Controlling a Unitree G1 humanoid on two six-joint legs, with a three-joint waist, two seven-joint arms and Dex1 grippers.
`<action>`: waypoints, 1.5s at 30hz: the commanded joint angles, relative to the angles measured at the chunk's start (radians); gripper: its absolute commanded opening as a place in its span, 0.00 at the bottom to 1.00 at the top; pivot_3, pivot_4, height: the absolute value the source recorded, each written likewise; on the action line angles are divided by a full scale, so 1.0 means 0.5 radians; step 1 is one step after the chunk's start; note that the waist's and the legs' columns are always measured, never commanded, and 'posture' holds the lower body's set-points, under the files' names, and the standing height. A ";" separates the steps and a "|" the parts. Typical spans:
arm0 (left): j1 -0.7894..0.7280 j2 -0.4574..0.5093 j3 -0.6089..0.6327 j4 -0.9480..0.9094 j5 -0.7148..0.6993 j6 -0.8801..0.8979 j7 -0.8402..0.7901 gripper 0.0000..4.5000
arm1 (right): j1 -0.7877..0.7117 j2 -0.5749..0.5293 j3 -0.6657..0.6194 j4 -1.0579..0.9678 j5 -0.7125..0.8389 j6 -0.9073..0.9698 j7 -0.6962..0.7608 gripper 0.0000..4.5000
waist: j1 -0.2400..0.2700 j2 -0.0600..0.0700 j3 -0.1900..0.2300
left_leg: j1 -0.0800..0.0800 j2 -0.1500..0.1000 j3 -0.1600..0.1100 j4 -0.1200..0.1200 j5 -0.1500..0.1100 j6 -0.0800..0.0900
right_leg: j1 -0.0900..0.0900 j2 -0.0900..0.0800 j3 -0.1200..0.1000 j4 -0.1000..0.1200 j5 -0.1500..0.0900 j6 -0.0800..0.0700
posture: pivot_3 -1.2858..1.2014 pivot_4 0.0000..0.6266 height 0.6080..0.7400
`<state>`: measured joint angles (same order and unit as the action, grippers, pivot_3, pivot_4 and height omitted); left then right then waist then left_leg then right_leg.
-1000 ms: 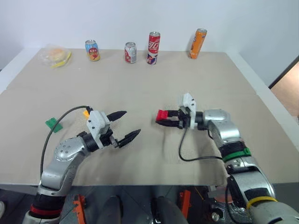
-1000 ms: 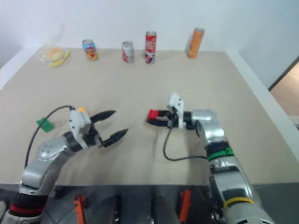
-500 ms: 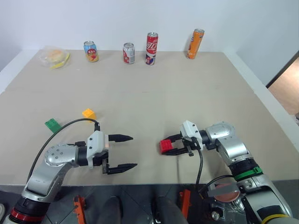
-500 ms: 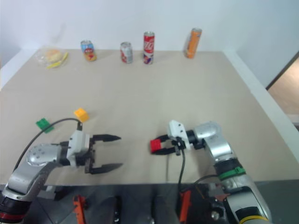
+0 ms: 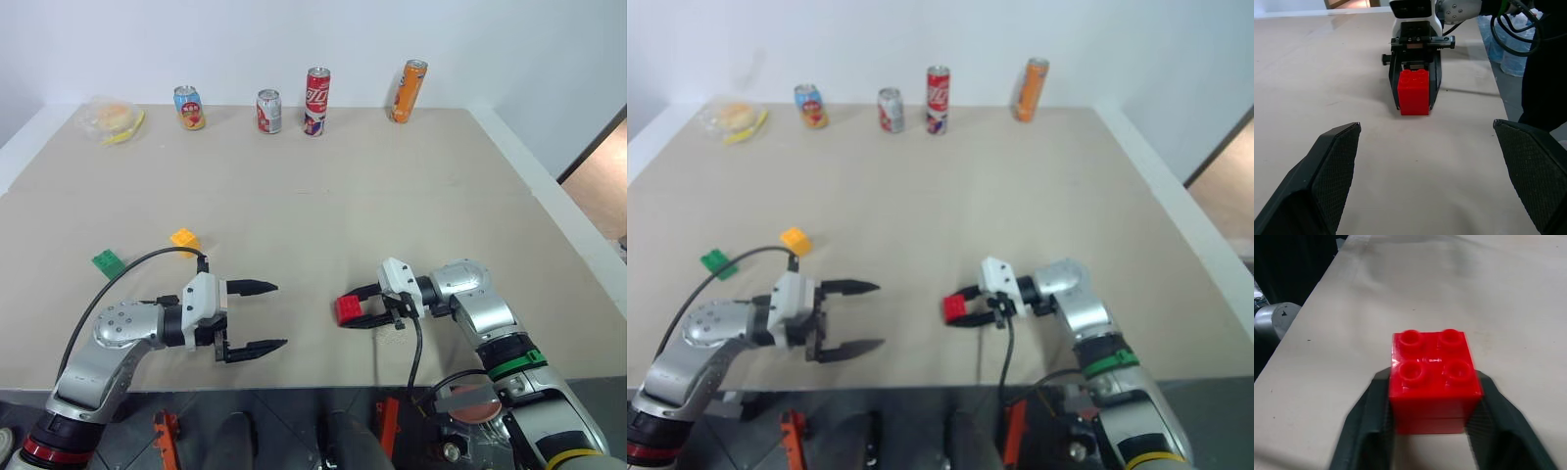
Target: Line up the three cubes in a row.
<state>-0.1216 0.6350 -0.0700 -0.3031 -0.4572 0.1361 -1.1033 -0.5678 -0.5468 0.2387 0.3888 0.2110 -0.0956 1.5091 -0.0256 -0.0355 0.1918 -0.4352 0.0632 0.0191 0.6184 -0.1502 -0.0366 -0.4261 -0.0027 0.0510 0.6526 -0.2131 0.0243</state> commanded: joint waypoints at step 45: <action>-0.469 0.530 0.811 2.140 0.325 -0.499 -0.028 1.00 | -0.461 0.610 -0.049 -0.612 0.424 0.717 -0.543 0.99 | -0.037 -0.010 -0.006 | -0.008 0.009 0.015 -0.004 -0.001 -0.003 | -0.030 -0.001 -0.004 0.028 -0.006 -0.009 | 0.52 0.24 1.00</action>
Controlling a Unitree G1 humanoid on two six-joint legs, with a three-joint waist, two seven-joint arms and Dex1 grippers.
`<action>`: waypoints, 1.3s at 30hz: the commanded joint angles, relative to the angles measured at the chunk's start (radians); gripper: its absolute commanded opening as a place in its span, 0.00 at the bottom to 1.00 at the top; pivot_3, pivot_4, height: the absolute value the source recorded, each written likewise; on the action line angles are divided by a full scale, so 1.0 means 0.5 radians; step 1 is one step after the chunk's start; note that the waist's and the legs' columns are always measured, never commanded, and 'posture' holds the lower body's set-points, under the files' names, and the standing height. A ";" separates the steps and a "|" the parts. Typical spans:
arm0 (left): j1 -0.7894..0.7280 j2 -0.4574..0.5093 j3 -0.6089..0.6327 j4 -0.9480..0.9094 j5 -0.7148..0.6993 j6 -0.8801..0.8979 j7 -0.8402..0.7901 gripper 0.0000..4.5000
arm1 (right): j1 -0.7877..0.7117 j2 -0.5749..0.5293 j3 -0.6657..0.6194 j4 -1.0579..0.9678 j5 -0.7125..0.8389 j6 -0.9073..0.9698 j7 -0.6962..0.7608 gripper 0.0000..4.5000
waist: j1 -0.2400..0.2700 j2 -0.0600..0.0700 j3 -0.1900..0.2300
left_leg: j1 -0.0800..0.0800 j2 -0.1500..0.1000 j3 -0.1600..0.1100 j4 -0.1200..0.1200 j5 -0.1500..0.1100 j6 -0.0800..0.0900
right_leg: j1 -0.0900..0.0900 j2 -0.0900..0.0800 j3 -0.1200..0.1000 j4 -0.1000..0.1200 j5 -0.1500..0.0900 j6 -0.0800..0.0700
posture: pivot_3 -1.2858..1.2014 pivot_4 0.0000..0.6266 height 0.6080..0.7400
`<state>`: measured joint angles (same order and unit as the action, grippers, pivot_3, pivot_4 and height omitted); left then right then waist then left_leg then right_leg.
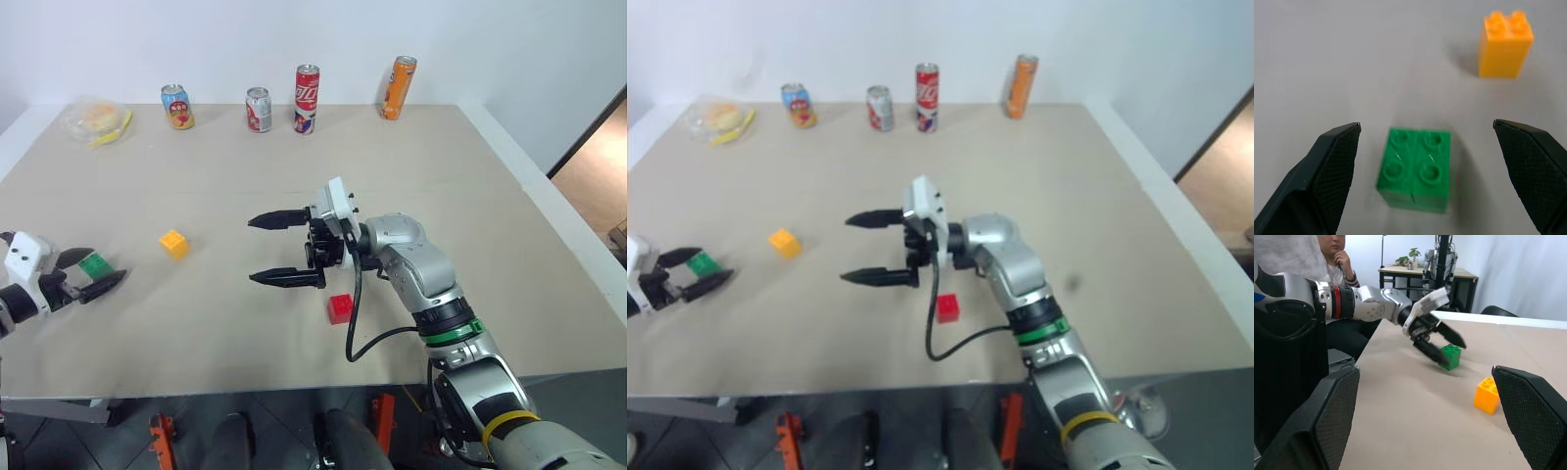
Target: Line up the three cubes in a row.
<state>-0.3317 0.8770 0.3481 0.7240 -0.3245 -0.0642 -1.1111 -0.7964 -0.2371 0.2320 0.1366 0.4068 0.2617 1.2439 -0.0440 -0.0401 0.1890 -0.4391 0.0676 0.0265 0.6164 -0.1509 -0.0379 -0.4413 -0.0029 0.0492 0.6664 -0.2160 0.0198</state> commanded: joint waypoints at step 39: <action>-0.086 -0.579 -1.020 -1.512 0.038 0.491 -0.051 0.30 | 0.493 -0.893 -0.325 -0.594 0.175 0.296 0.061 1.00 | 0.028 -0.002 -0.001 | 0.003 -0.002 -0.001 0.003 0.001 0.001 | 0.002 0.010 0.017 0.000 0.002 0.007 | 0.52 0.24 1.00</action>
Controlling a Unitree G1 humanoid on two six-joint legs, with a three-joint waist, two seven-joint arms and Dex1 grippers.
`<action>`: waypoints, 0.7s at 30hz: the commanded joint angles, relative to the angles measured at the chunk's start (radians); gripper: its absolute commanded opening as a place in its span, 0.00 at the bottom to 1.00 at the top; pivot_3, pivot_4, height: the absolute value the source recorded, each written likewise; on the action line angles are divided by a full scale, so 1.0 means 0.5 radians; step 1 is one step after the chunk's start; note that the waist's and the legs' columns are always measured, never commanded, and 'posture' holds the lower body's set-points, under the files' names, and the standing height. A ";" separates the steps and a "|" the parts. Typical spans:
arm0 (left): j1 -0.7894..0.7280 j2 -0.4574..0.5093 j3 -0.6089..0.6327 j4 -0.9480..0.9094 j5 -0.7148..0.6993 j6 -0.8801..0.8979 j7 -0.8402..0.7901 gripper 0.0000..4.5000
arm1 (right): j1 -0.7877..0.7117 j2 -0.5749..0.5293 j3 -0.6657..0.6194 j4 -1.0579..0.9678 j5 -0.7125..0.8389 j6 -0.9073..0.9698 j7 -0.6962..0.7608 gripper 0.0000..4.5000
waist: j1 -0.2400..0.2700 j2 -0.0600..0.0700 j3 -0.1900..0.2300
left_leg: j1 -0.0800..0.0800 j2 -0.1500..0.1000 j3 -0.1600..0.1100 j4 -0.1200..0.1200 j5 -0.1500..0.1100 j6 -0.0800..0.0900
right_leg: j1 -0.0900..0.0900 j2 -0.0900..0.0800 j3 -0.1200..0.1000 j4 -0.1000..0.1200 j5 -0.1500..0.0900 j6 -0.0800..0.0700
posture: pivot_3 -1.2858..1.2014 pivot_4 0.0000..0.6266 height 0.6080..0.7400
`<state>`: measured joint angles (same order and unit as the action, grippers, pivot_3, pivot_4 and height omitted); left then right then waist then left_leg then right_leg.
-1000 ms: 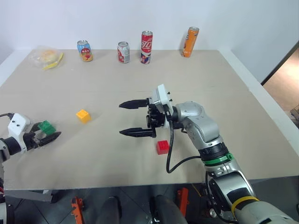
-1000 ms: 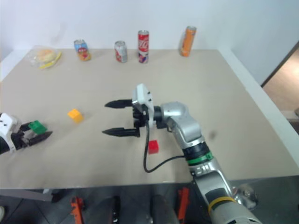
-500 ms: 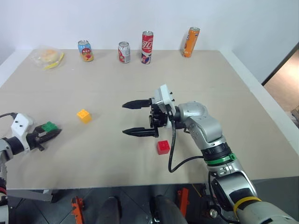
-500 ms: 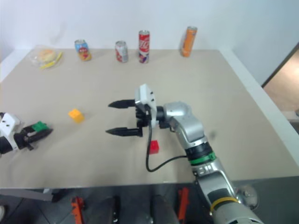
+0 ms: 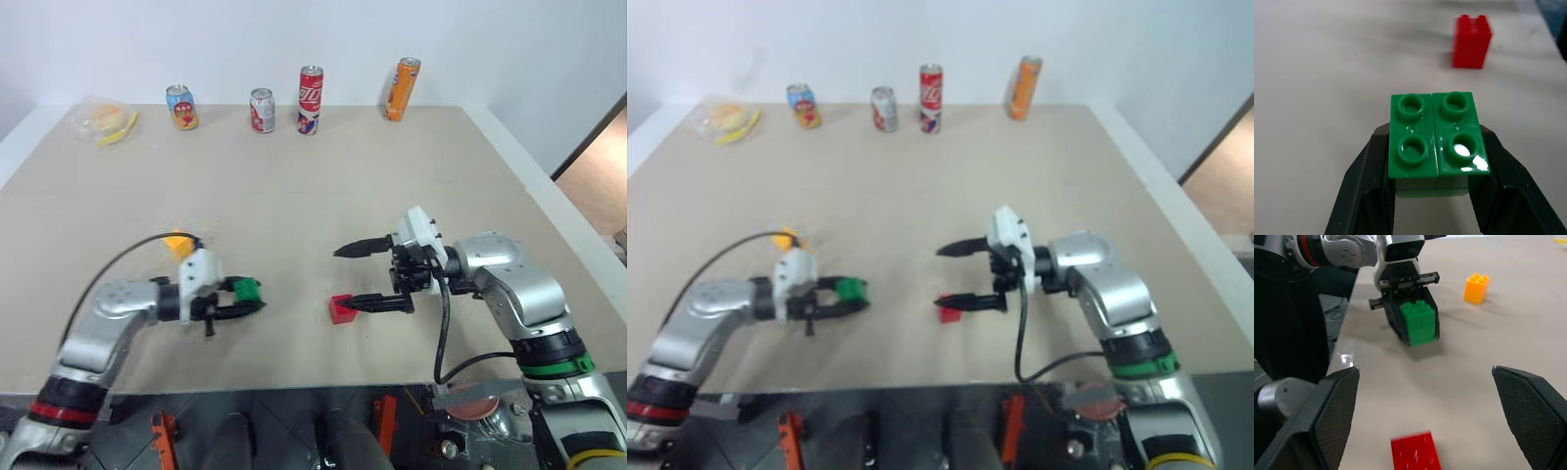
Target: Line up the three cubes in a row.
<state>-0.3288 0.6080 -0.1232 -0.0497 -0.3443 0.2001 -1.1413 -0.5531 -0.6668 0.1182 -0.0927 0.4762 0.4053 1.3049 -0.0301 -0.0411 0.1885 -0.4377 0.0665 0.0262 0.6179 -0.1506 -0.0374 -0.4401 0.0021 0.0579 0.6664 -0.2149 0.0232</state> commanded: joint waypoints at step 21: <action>-0.298 -0.174 -0.321 0.292 0.218 -0.048 -0.221 0.30 | 0.253 -0.125 -0.229 -0.478 0.126 0.144 -0.315 1.00 | 0.001 0.000 0.000 | -0.002 -0.003 0.001 0.005 0.000 0.000 | 0.001 0.000 0.008 -0.001 0.001 0.004 | 0.52 0.24 1.00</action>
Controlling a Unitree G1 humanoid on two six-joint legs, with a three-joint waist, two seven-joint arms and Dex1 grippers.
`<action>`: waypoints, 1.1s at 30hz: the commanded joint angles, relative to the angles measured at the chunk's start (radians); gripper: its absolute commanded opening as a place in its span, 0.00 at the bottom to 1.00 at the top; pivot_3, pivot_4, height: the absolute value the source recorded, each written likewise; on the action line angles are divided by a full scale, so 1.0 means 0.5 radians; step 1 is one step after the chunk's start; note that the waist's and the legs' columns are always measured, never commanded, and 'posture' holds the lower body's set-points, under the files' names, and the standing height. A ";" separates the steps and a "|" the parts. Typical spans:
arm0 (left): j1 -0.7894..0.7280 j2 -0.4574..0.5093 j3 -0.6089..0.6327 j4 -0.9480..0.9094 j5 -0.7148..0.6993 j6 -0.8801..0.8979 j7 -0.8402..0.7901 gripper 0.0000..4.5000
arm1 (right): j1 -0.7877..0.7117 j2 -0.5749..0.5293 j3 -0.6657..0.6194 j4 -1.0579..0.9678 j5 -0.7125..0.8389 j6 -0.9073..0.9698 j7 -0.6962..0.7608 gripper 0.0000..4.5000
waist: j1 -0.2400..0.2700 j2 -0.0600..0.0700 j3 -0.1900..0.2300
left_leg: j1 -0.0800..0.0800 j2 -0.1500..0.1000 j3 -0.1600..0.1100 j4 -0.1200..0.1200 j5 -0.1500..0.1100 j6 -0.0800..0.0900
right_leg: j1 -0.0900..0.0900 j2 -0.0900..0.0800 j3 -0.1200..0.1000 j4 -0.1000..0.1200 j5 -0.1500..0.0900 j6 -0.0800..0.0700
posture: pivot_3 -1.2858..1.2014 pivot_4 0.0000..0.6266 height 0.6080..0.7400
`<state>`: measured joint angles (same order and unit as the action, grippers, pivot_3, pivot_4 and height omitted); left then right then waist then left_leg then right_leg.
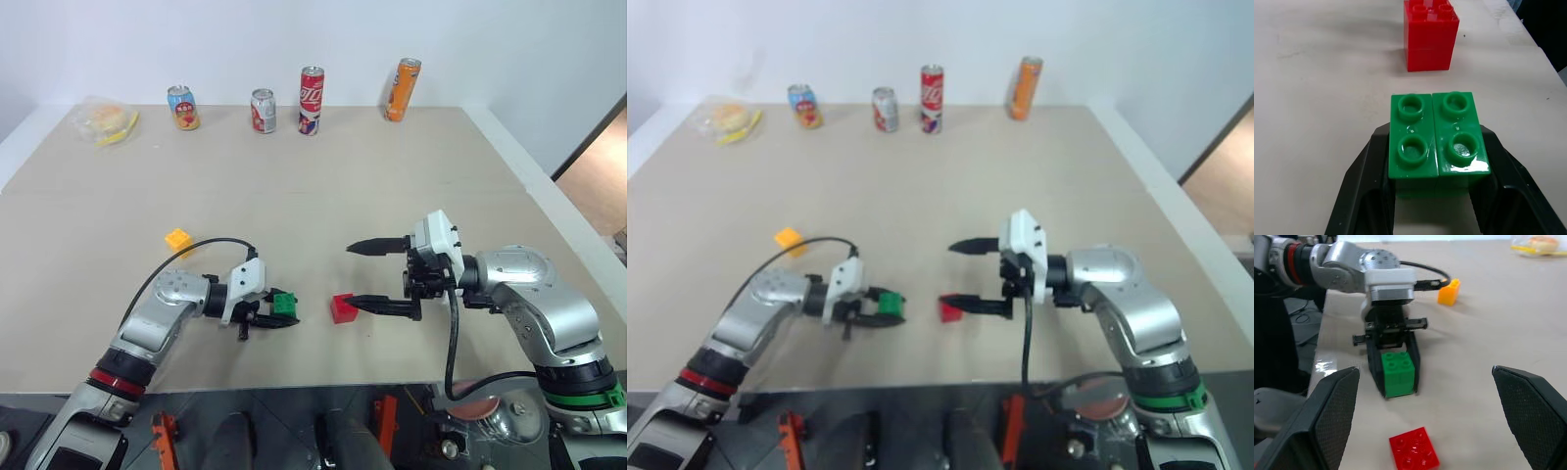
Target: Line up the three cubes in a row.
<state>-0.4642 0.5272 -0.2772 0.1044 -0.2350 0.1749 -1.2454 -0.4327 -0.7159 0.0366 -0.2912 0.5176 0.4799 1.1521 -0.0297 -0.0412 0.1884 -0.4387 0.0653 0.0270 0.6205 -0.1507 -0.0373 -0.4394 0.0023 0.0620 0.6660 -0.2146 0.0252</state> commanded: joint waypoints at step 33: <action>0.250 -0.470 0.952 -0.797 -0.075 0.497 1.677 0.99 | -0.366 0.312 -0.033 0.211 0.094 -0.061 -0.222 1.00 | -0.029 -0.001 0.000 | 0.002 0.000 -0.001 0.003 0.000 0.000 | 0.005 0.000 0.001 0.000 0.006 0.010 | 0.52 0.24 1.00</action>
<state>-0.3562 0.3361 0.1652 -0.2202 -0.3256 0.4149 -0.5766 -0.5729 -0.5833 0.0276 -0.2265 0.5825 0.4861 1.0585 -0.0440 -0.0417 0.1884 -0.4375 0.0653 0.0265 0.6220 -0.1506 -0.0372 -0.4368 0.0022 0.0625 0.6656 -0.2111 0.0311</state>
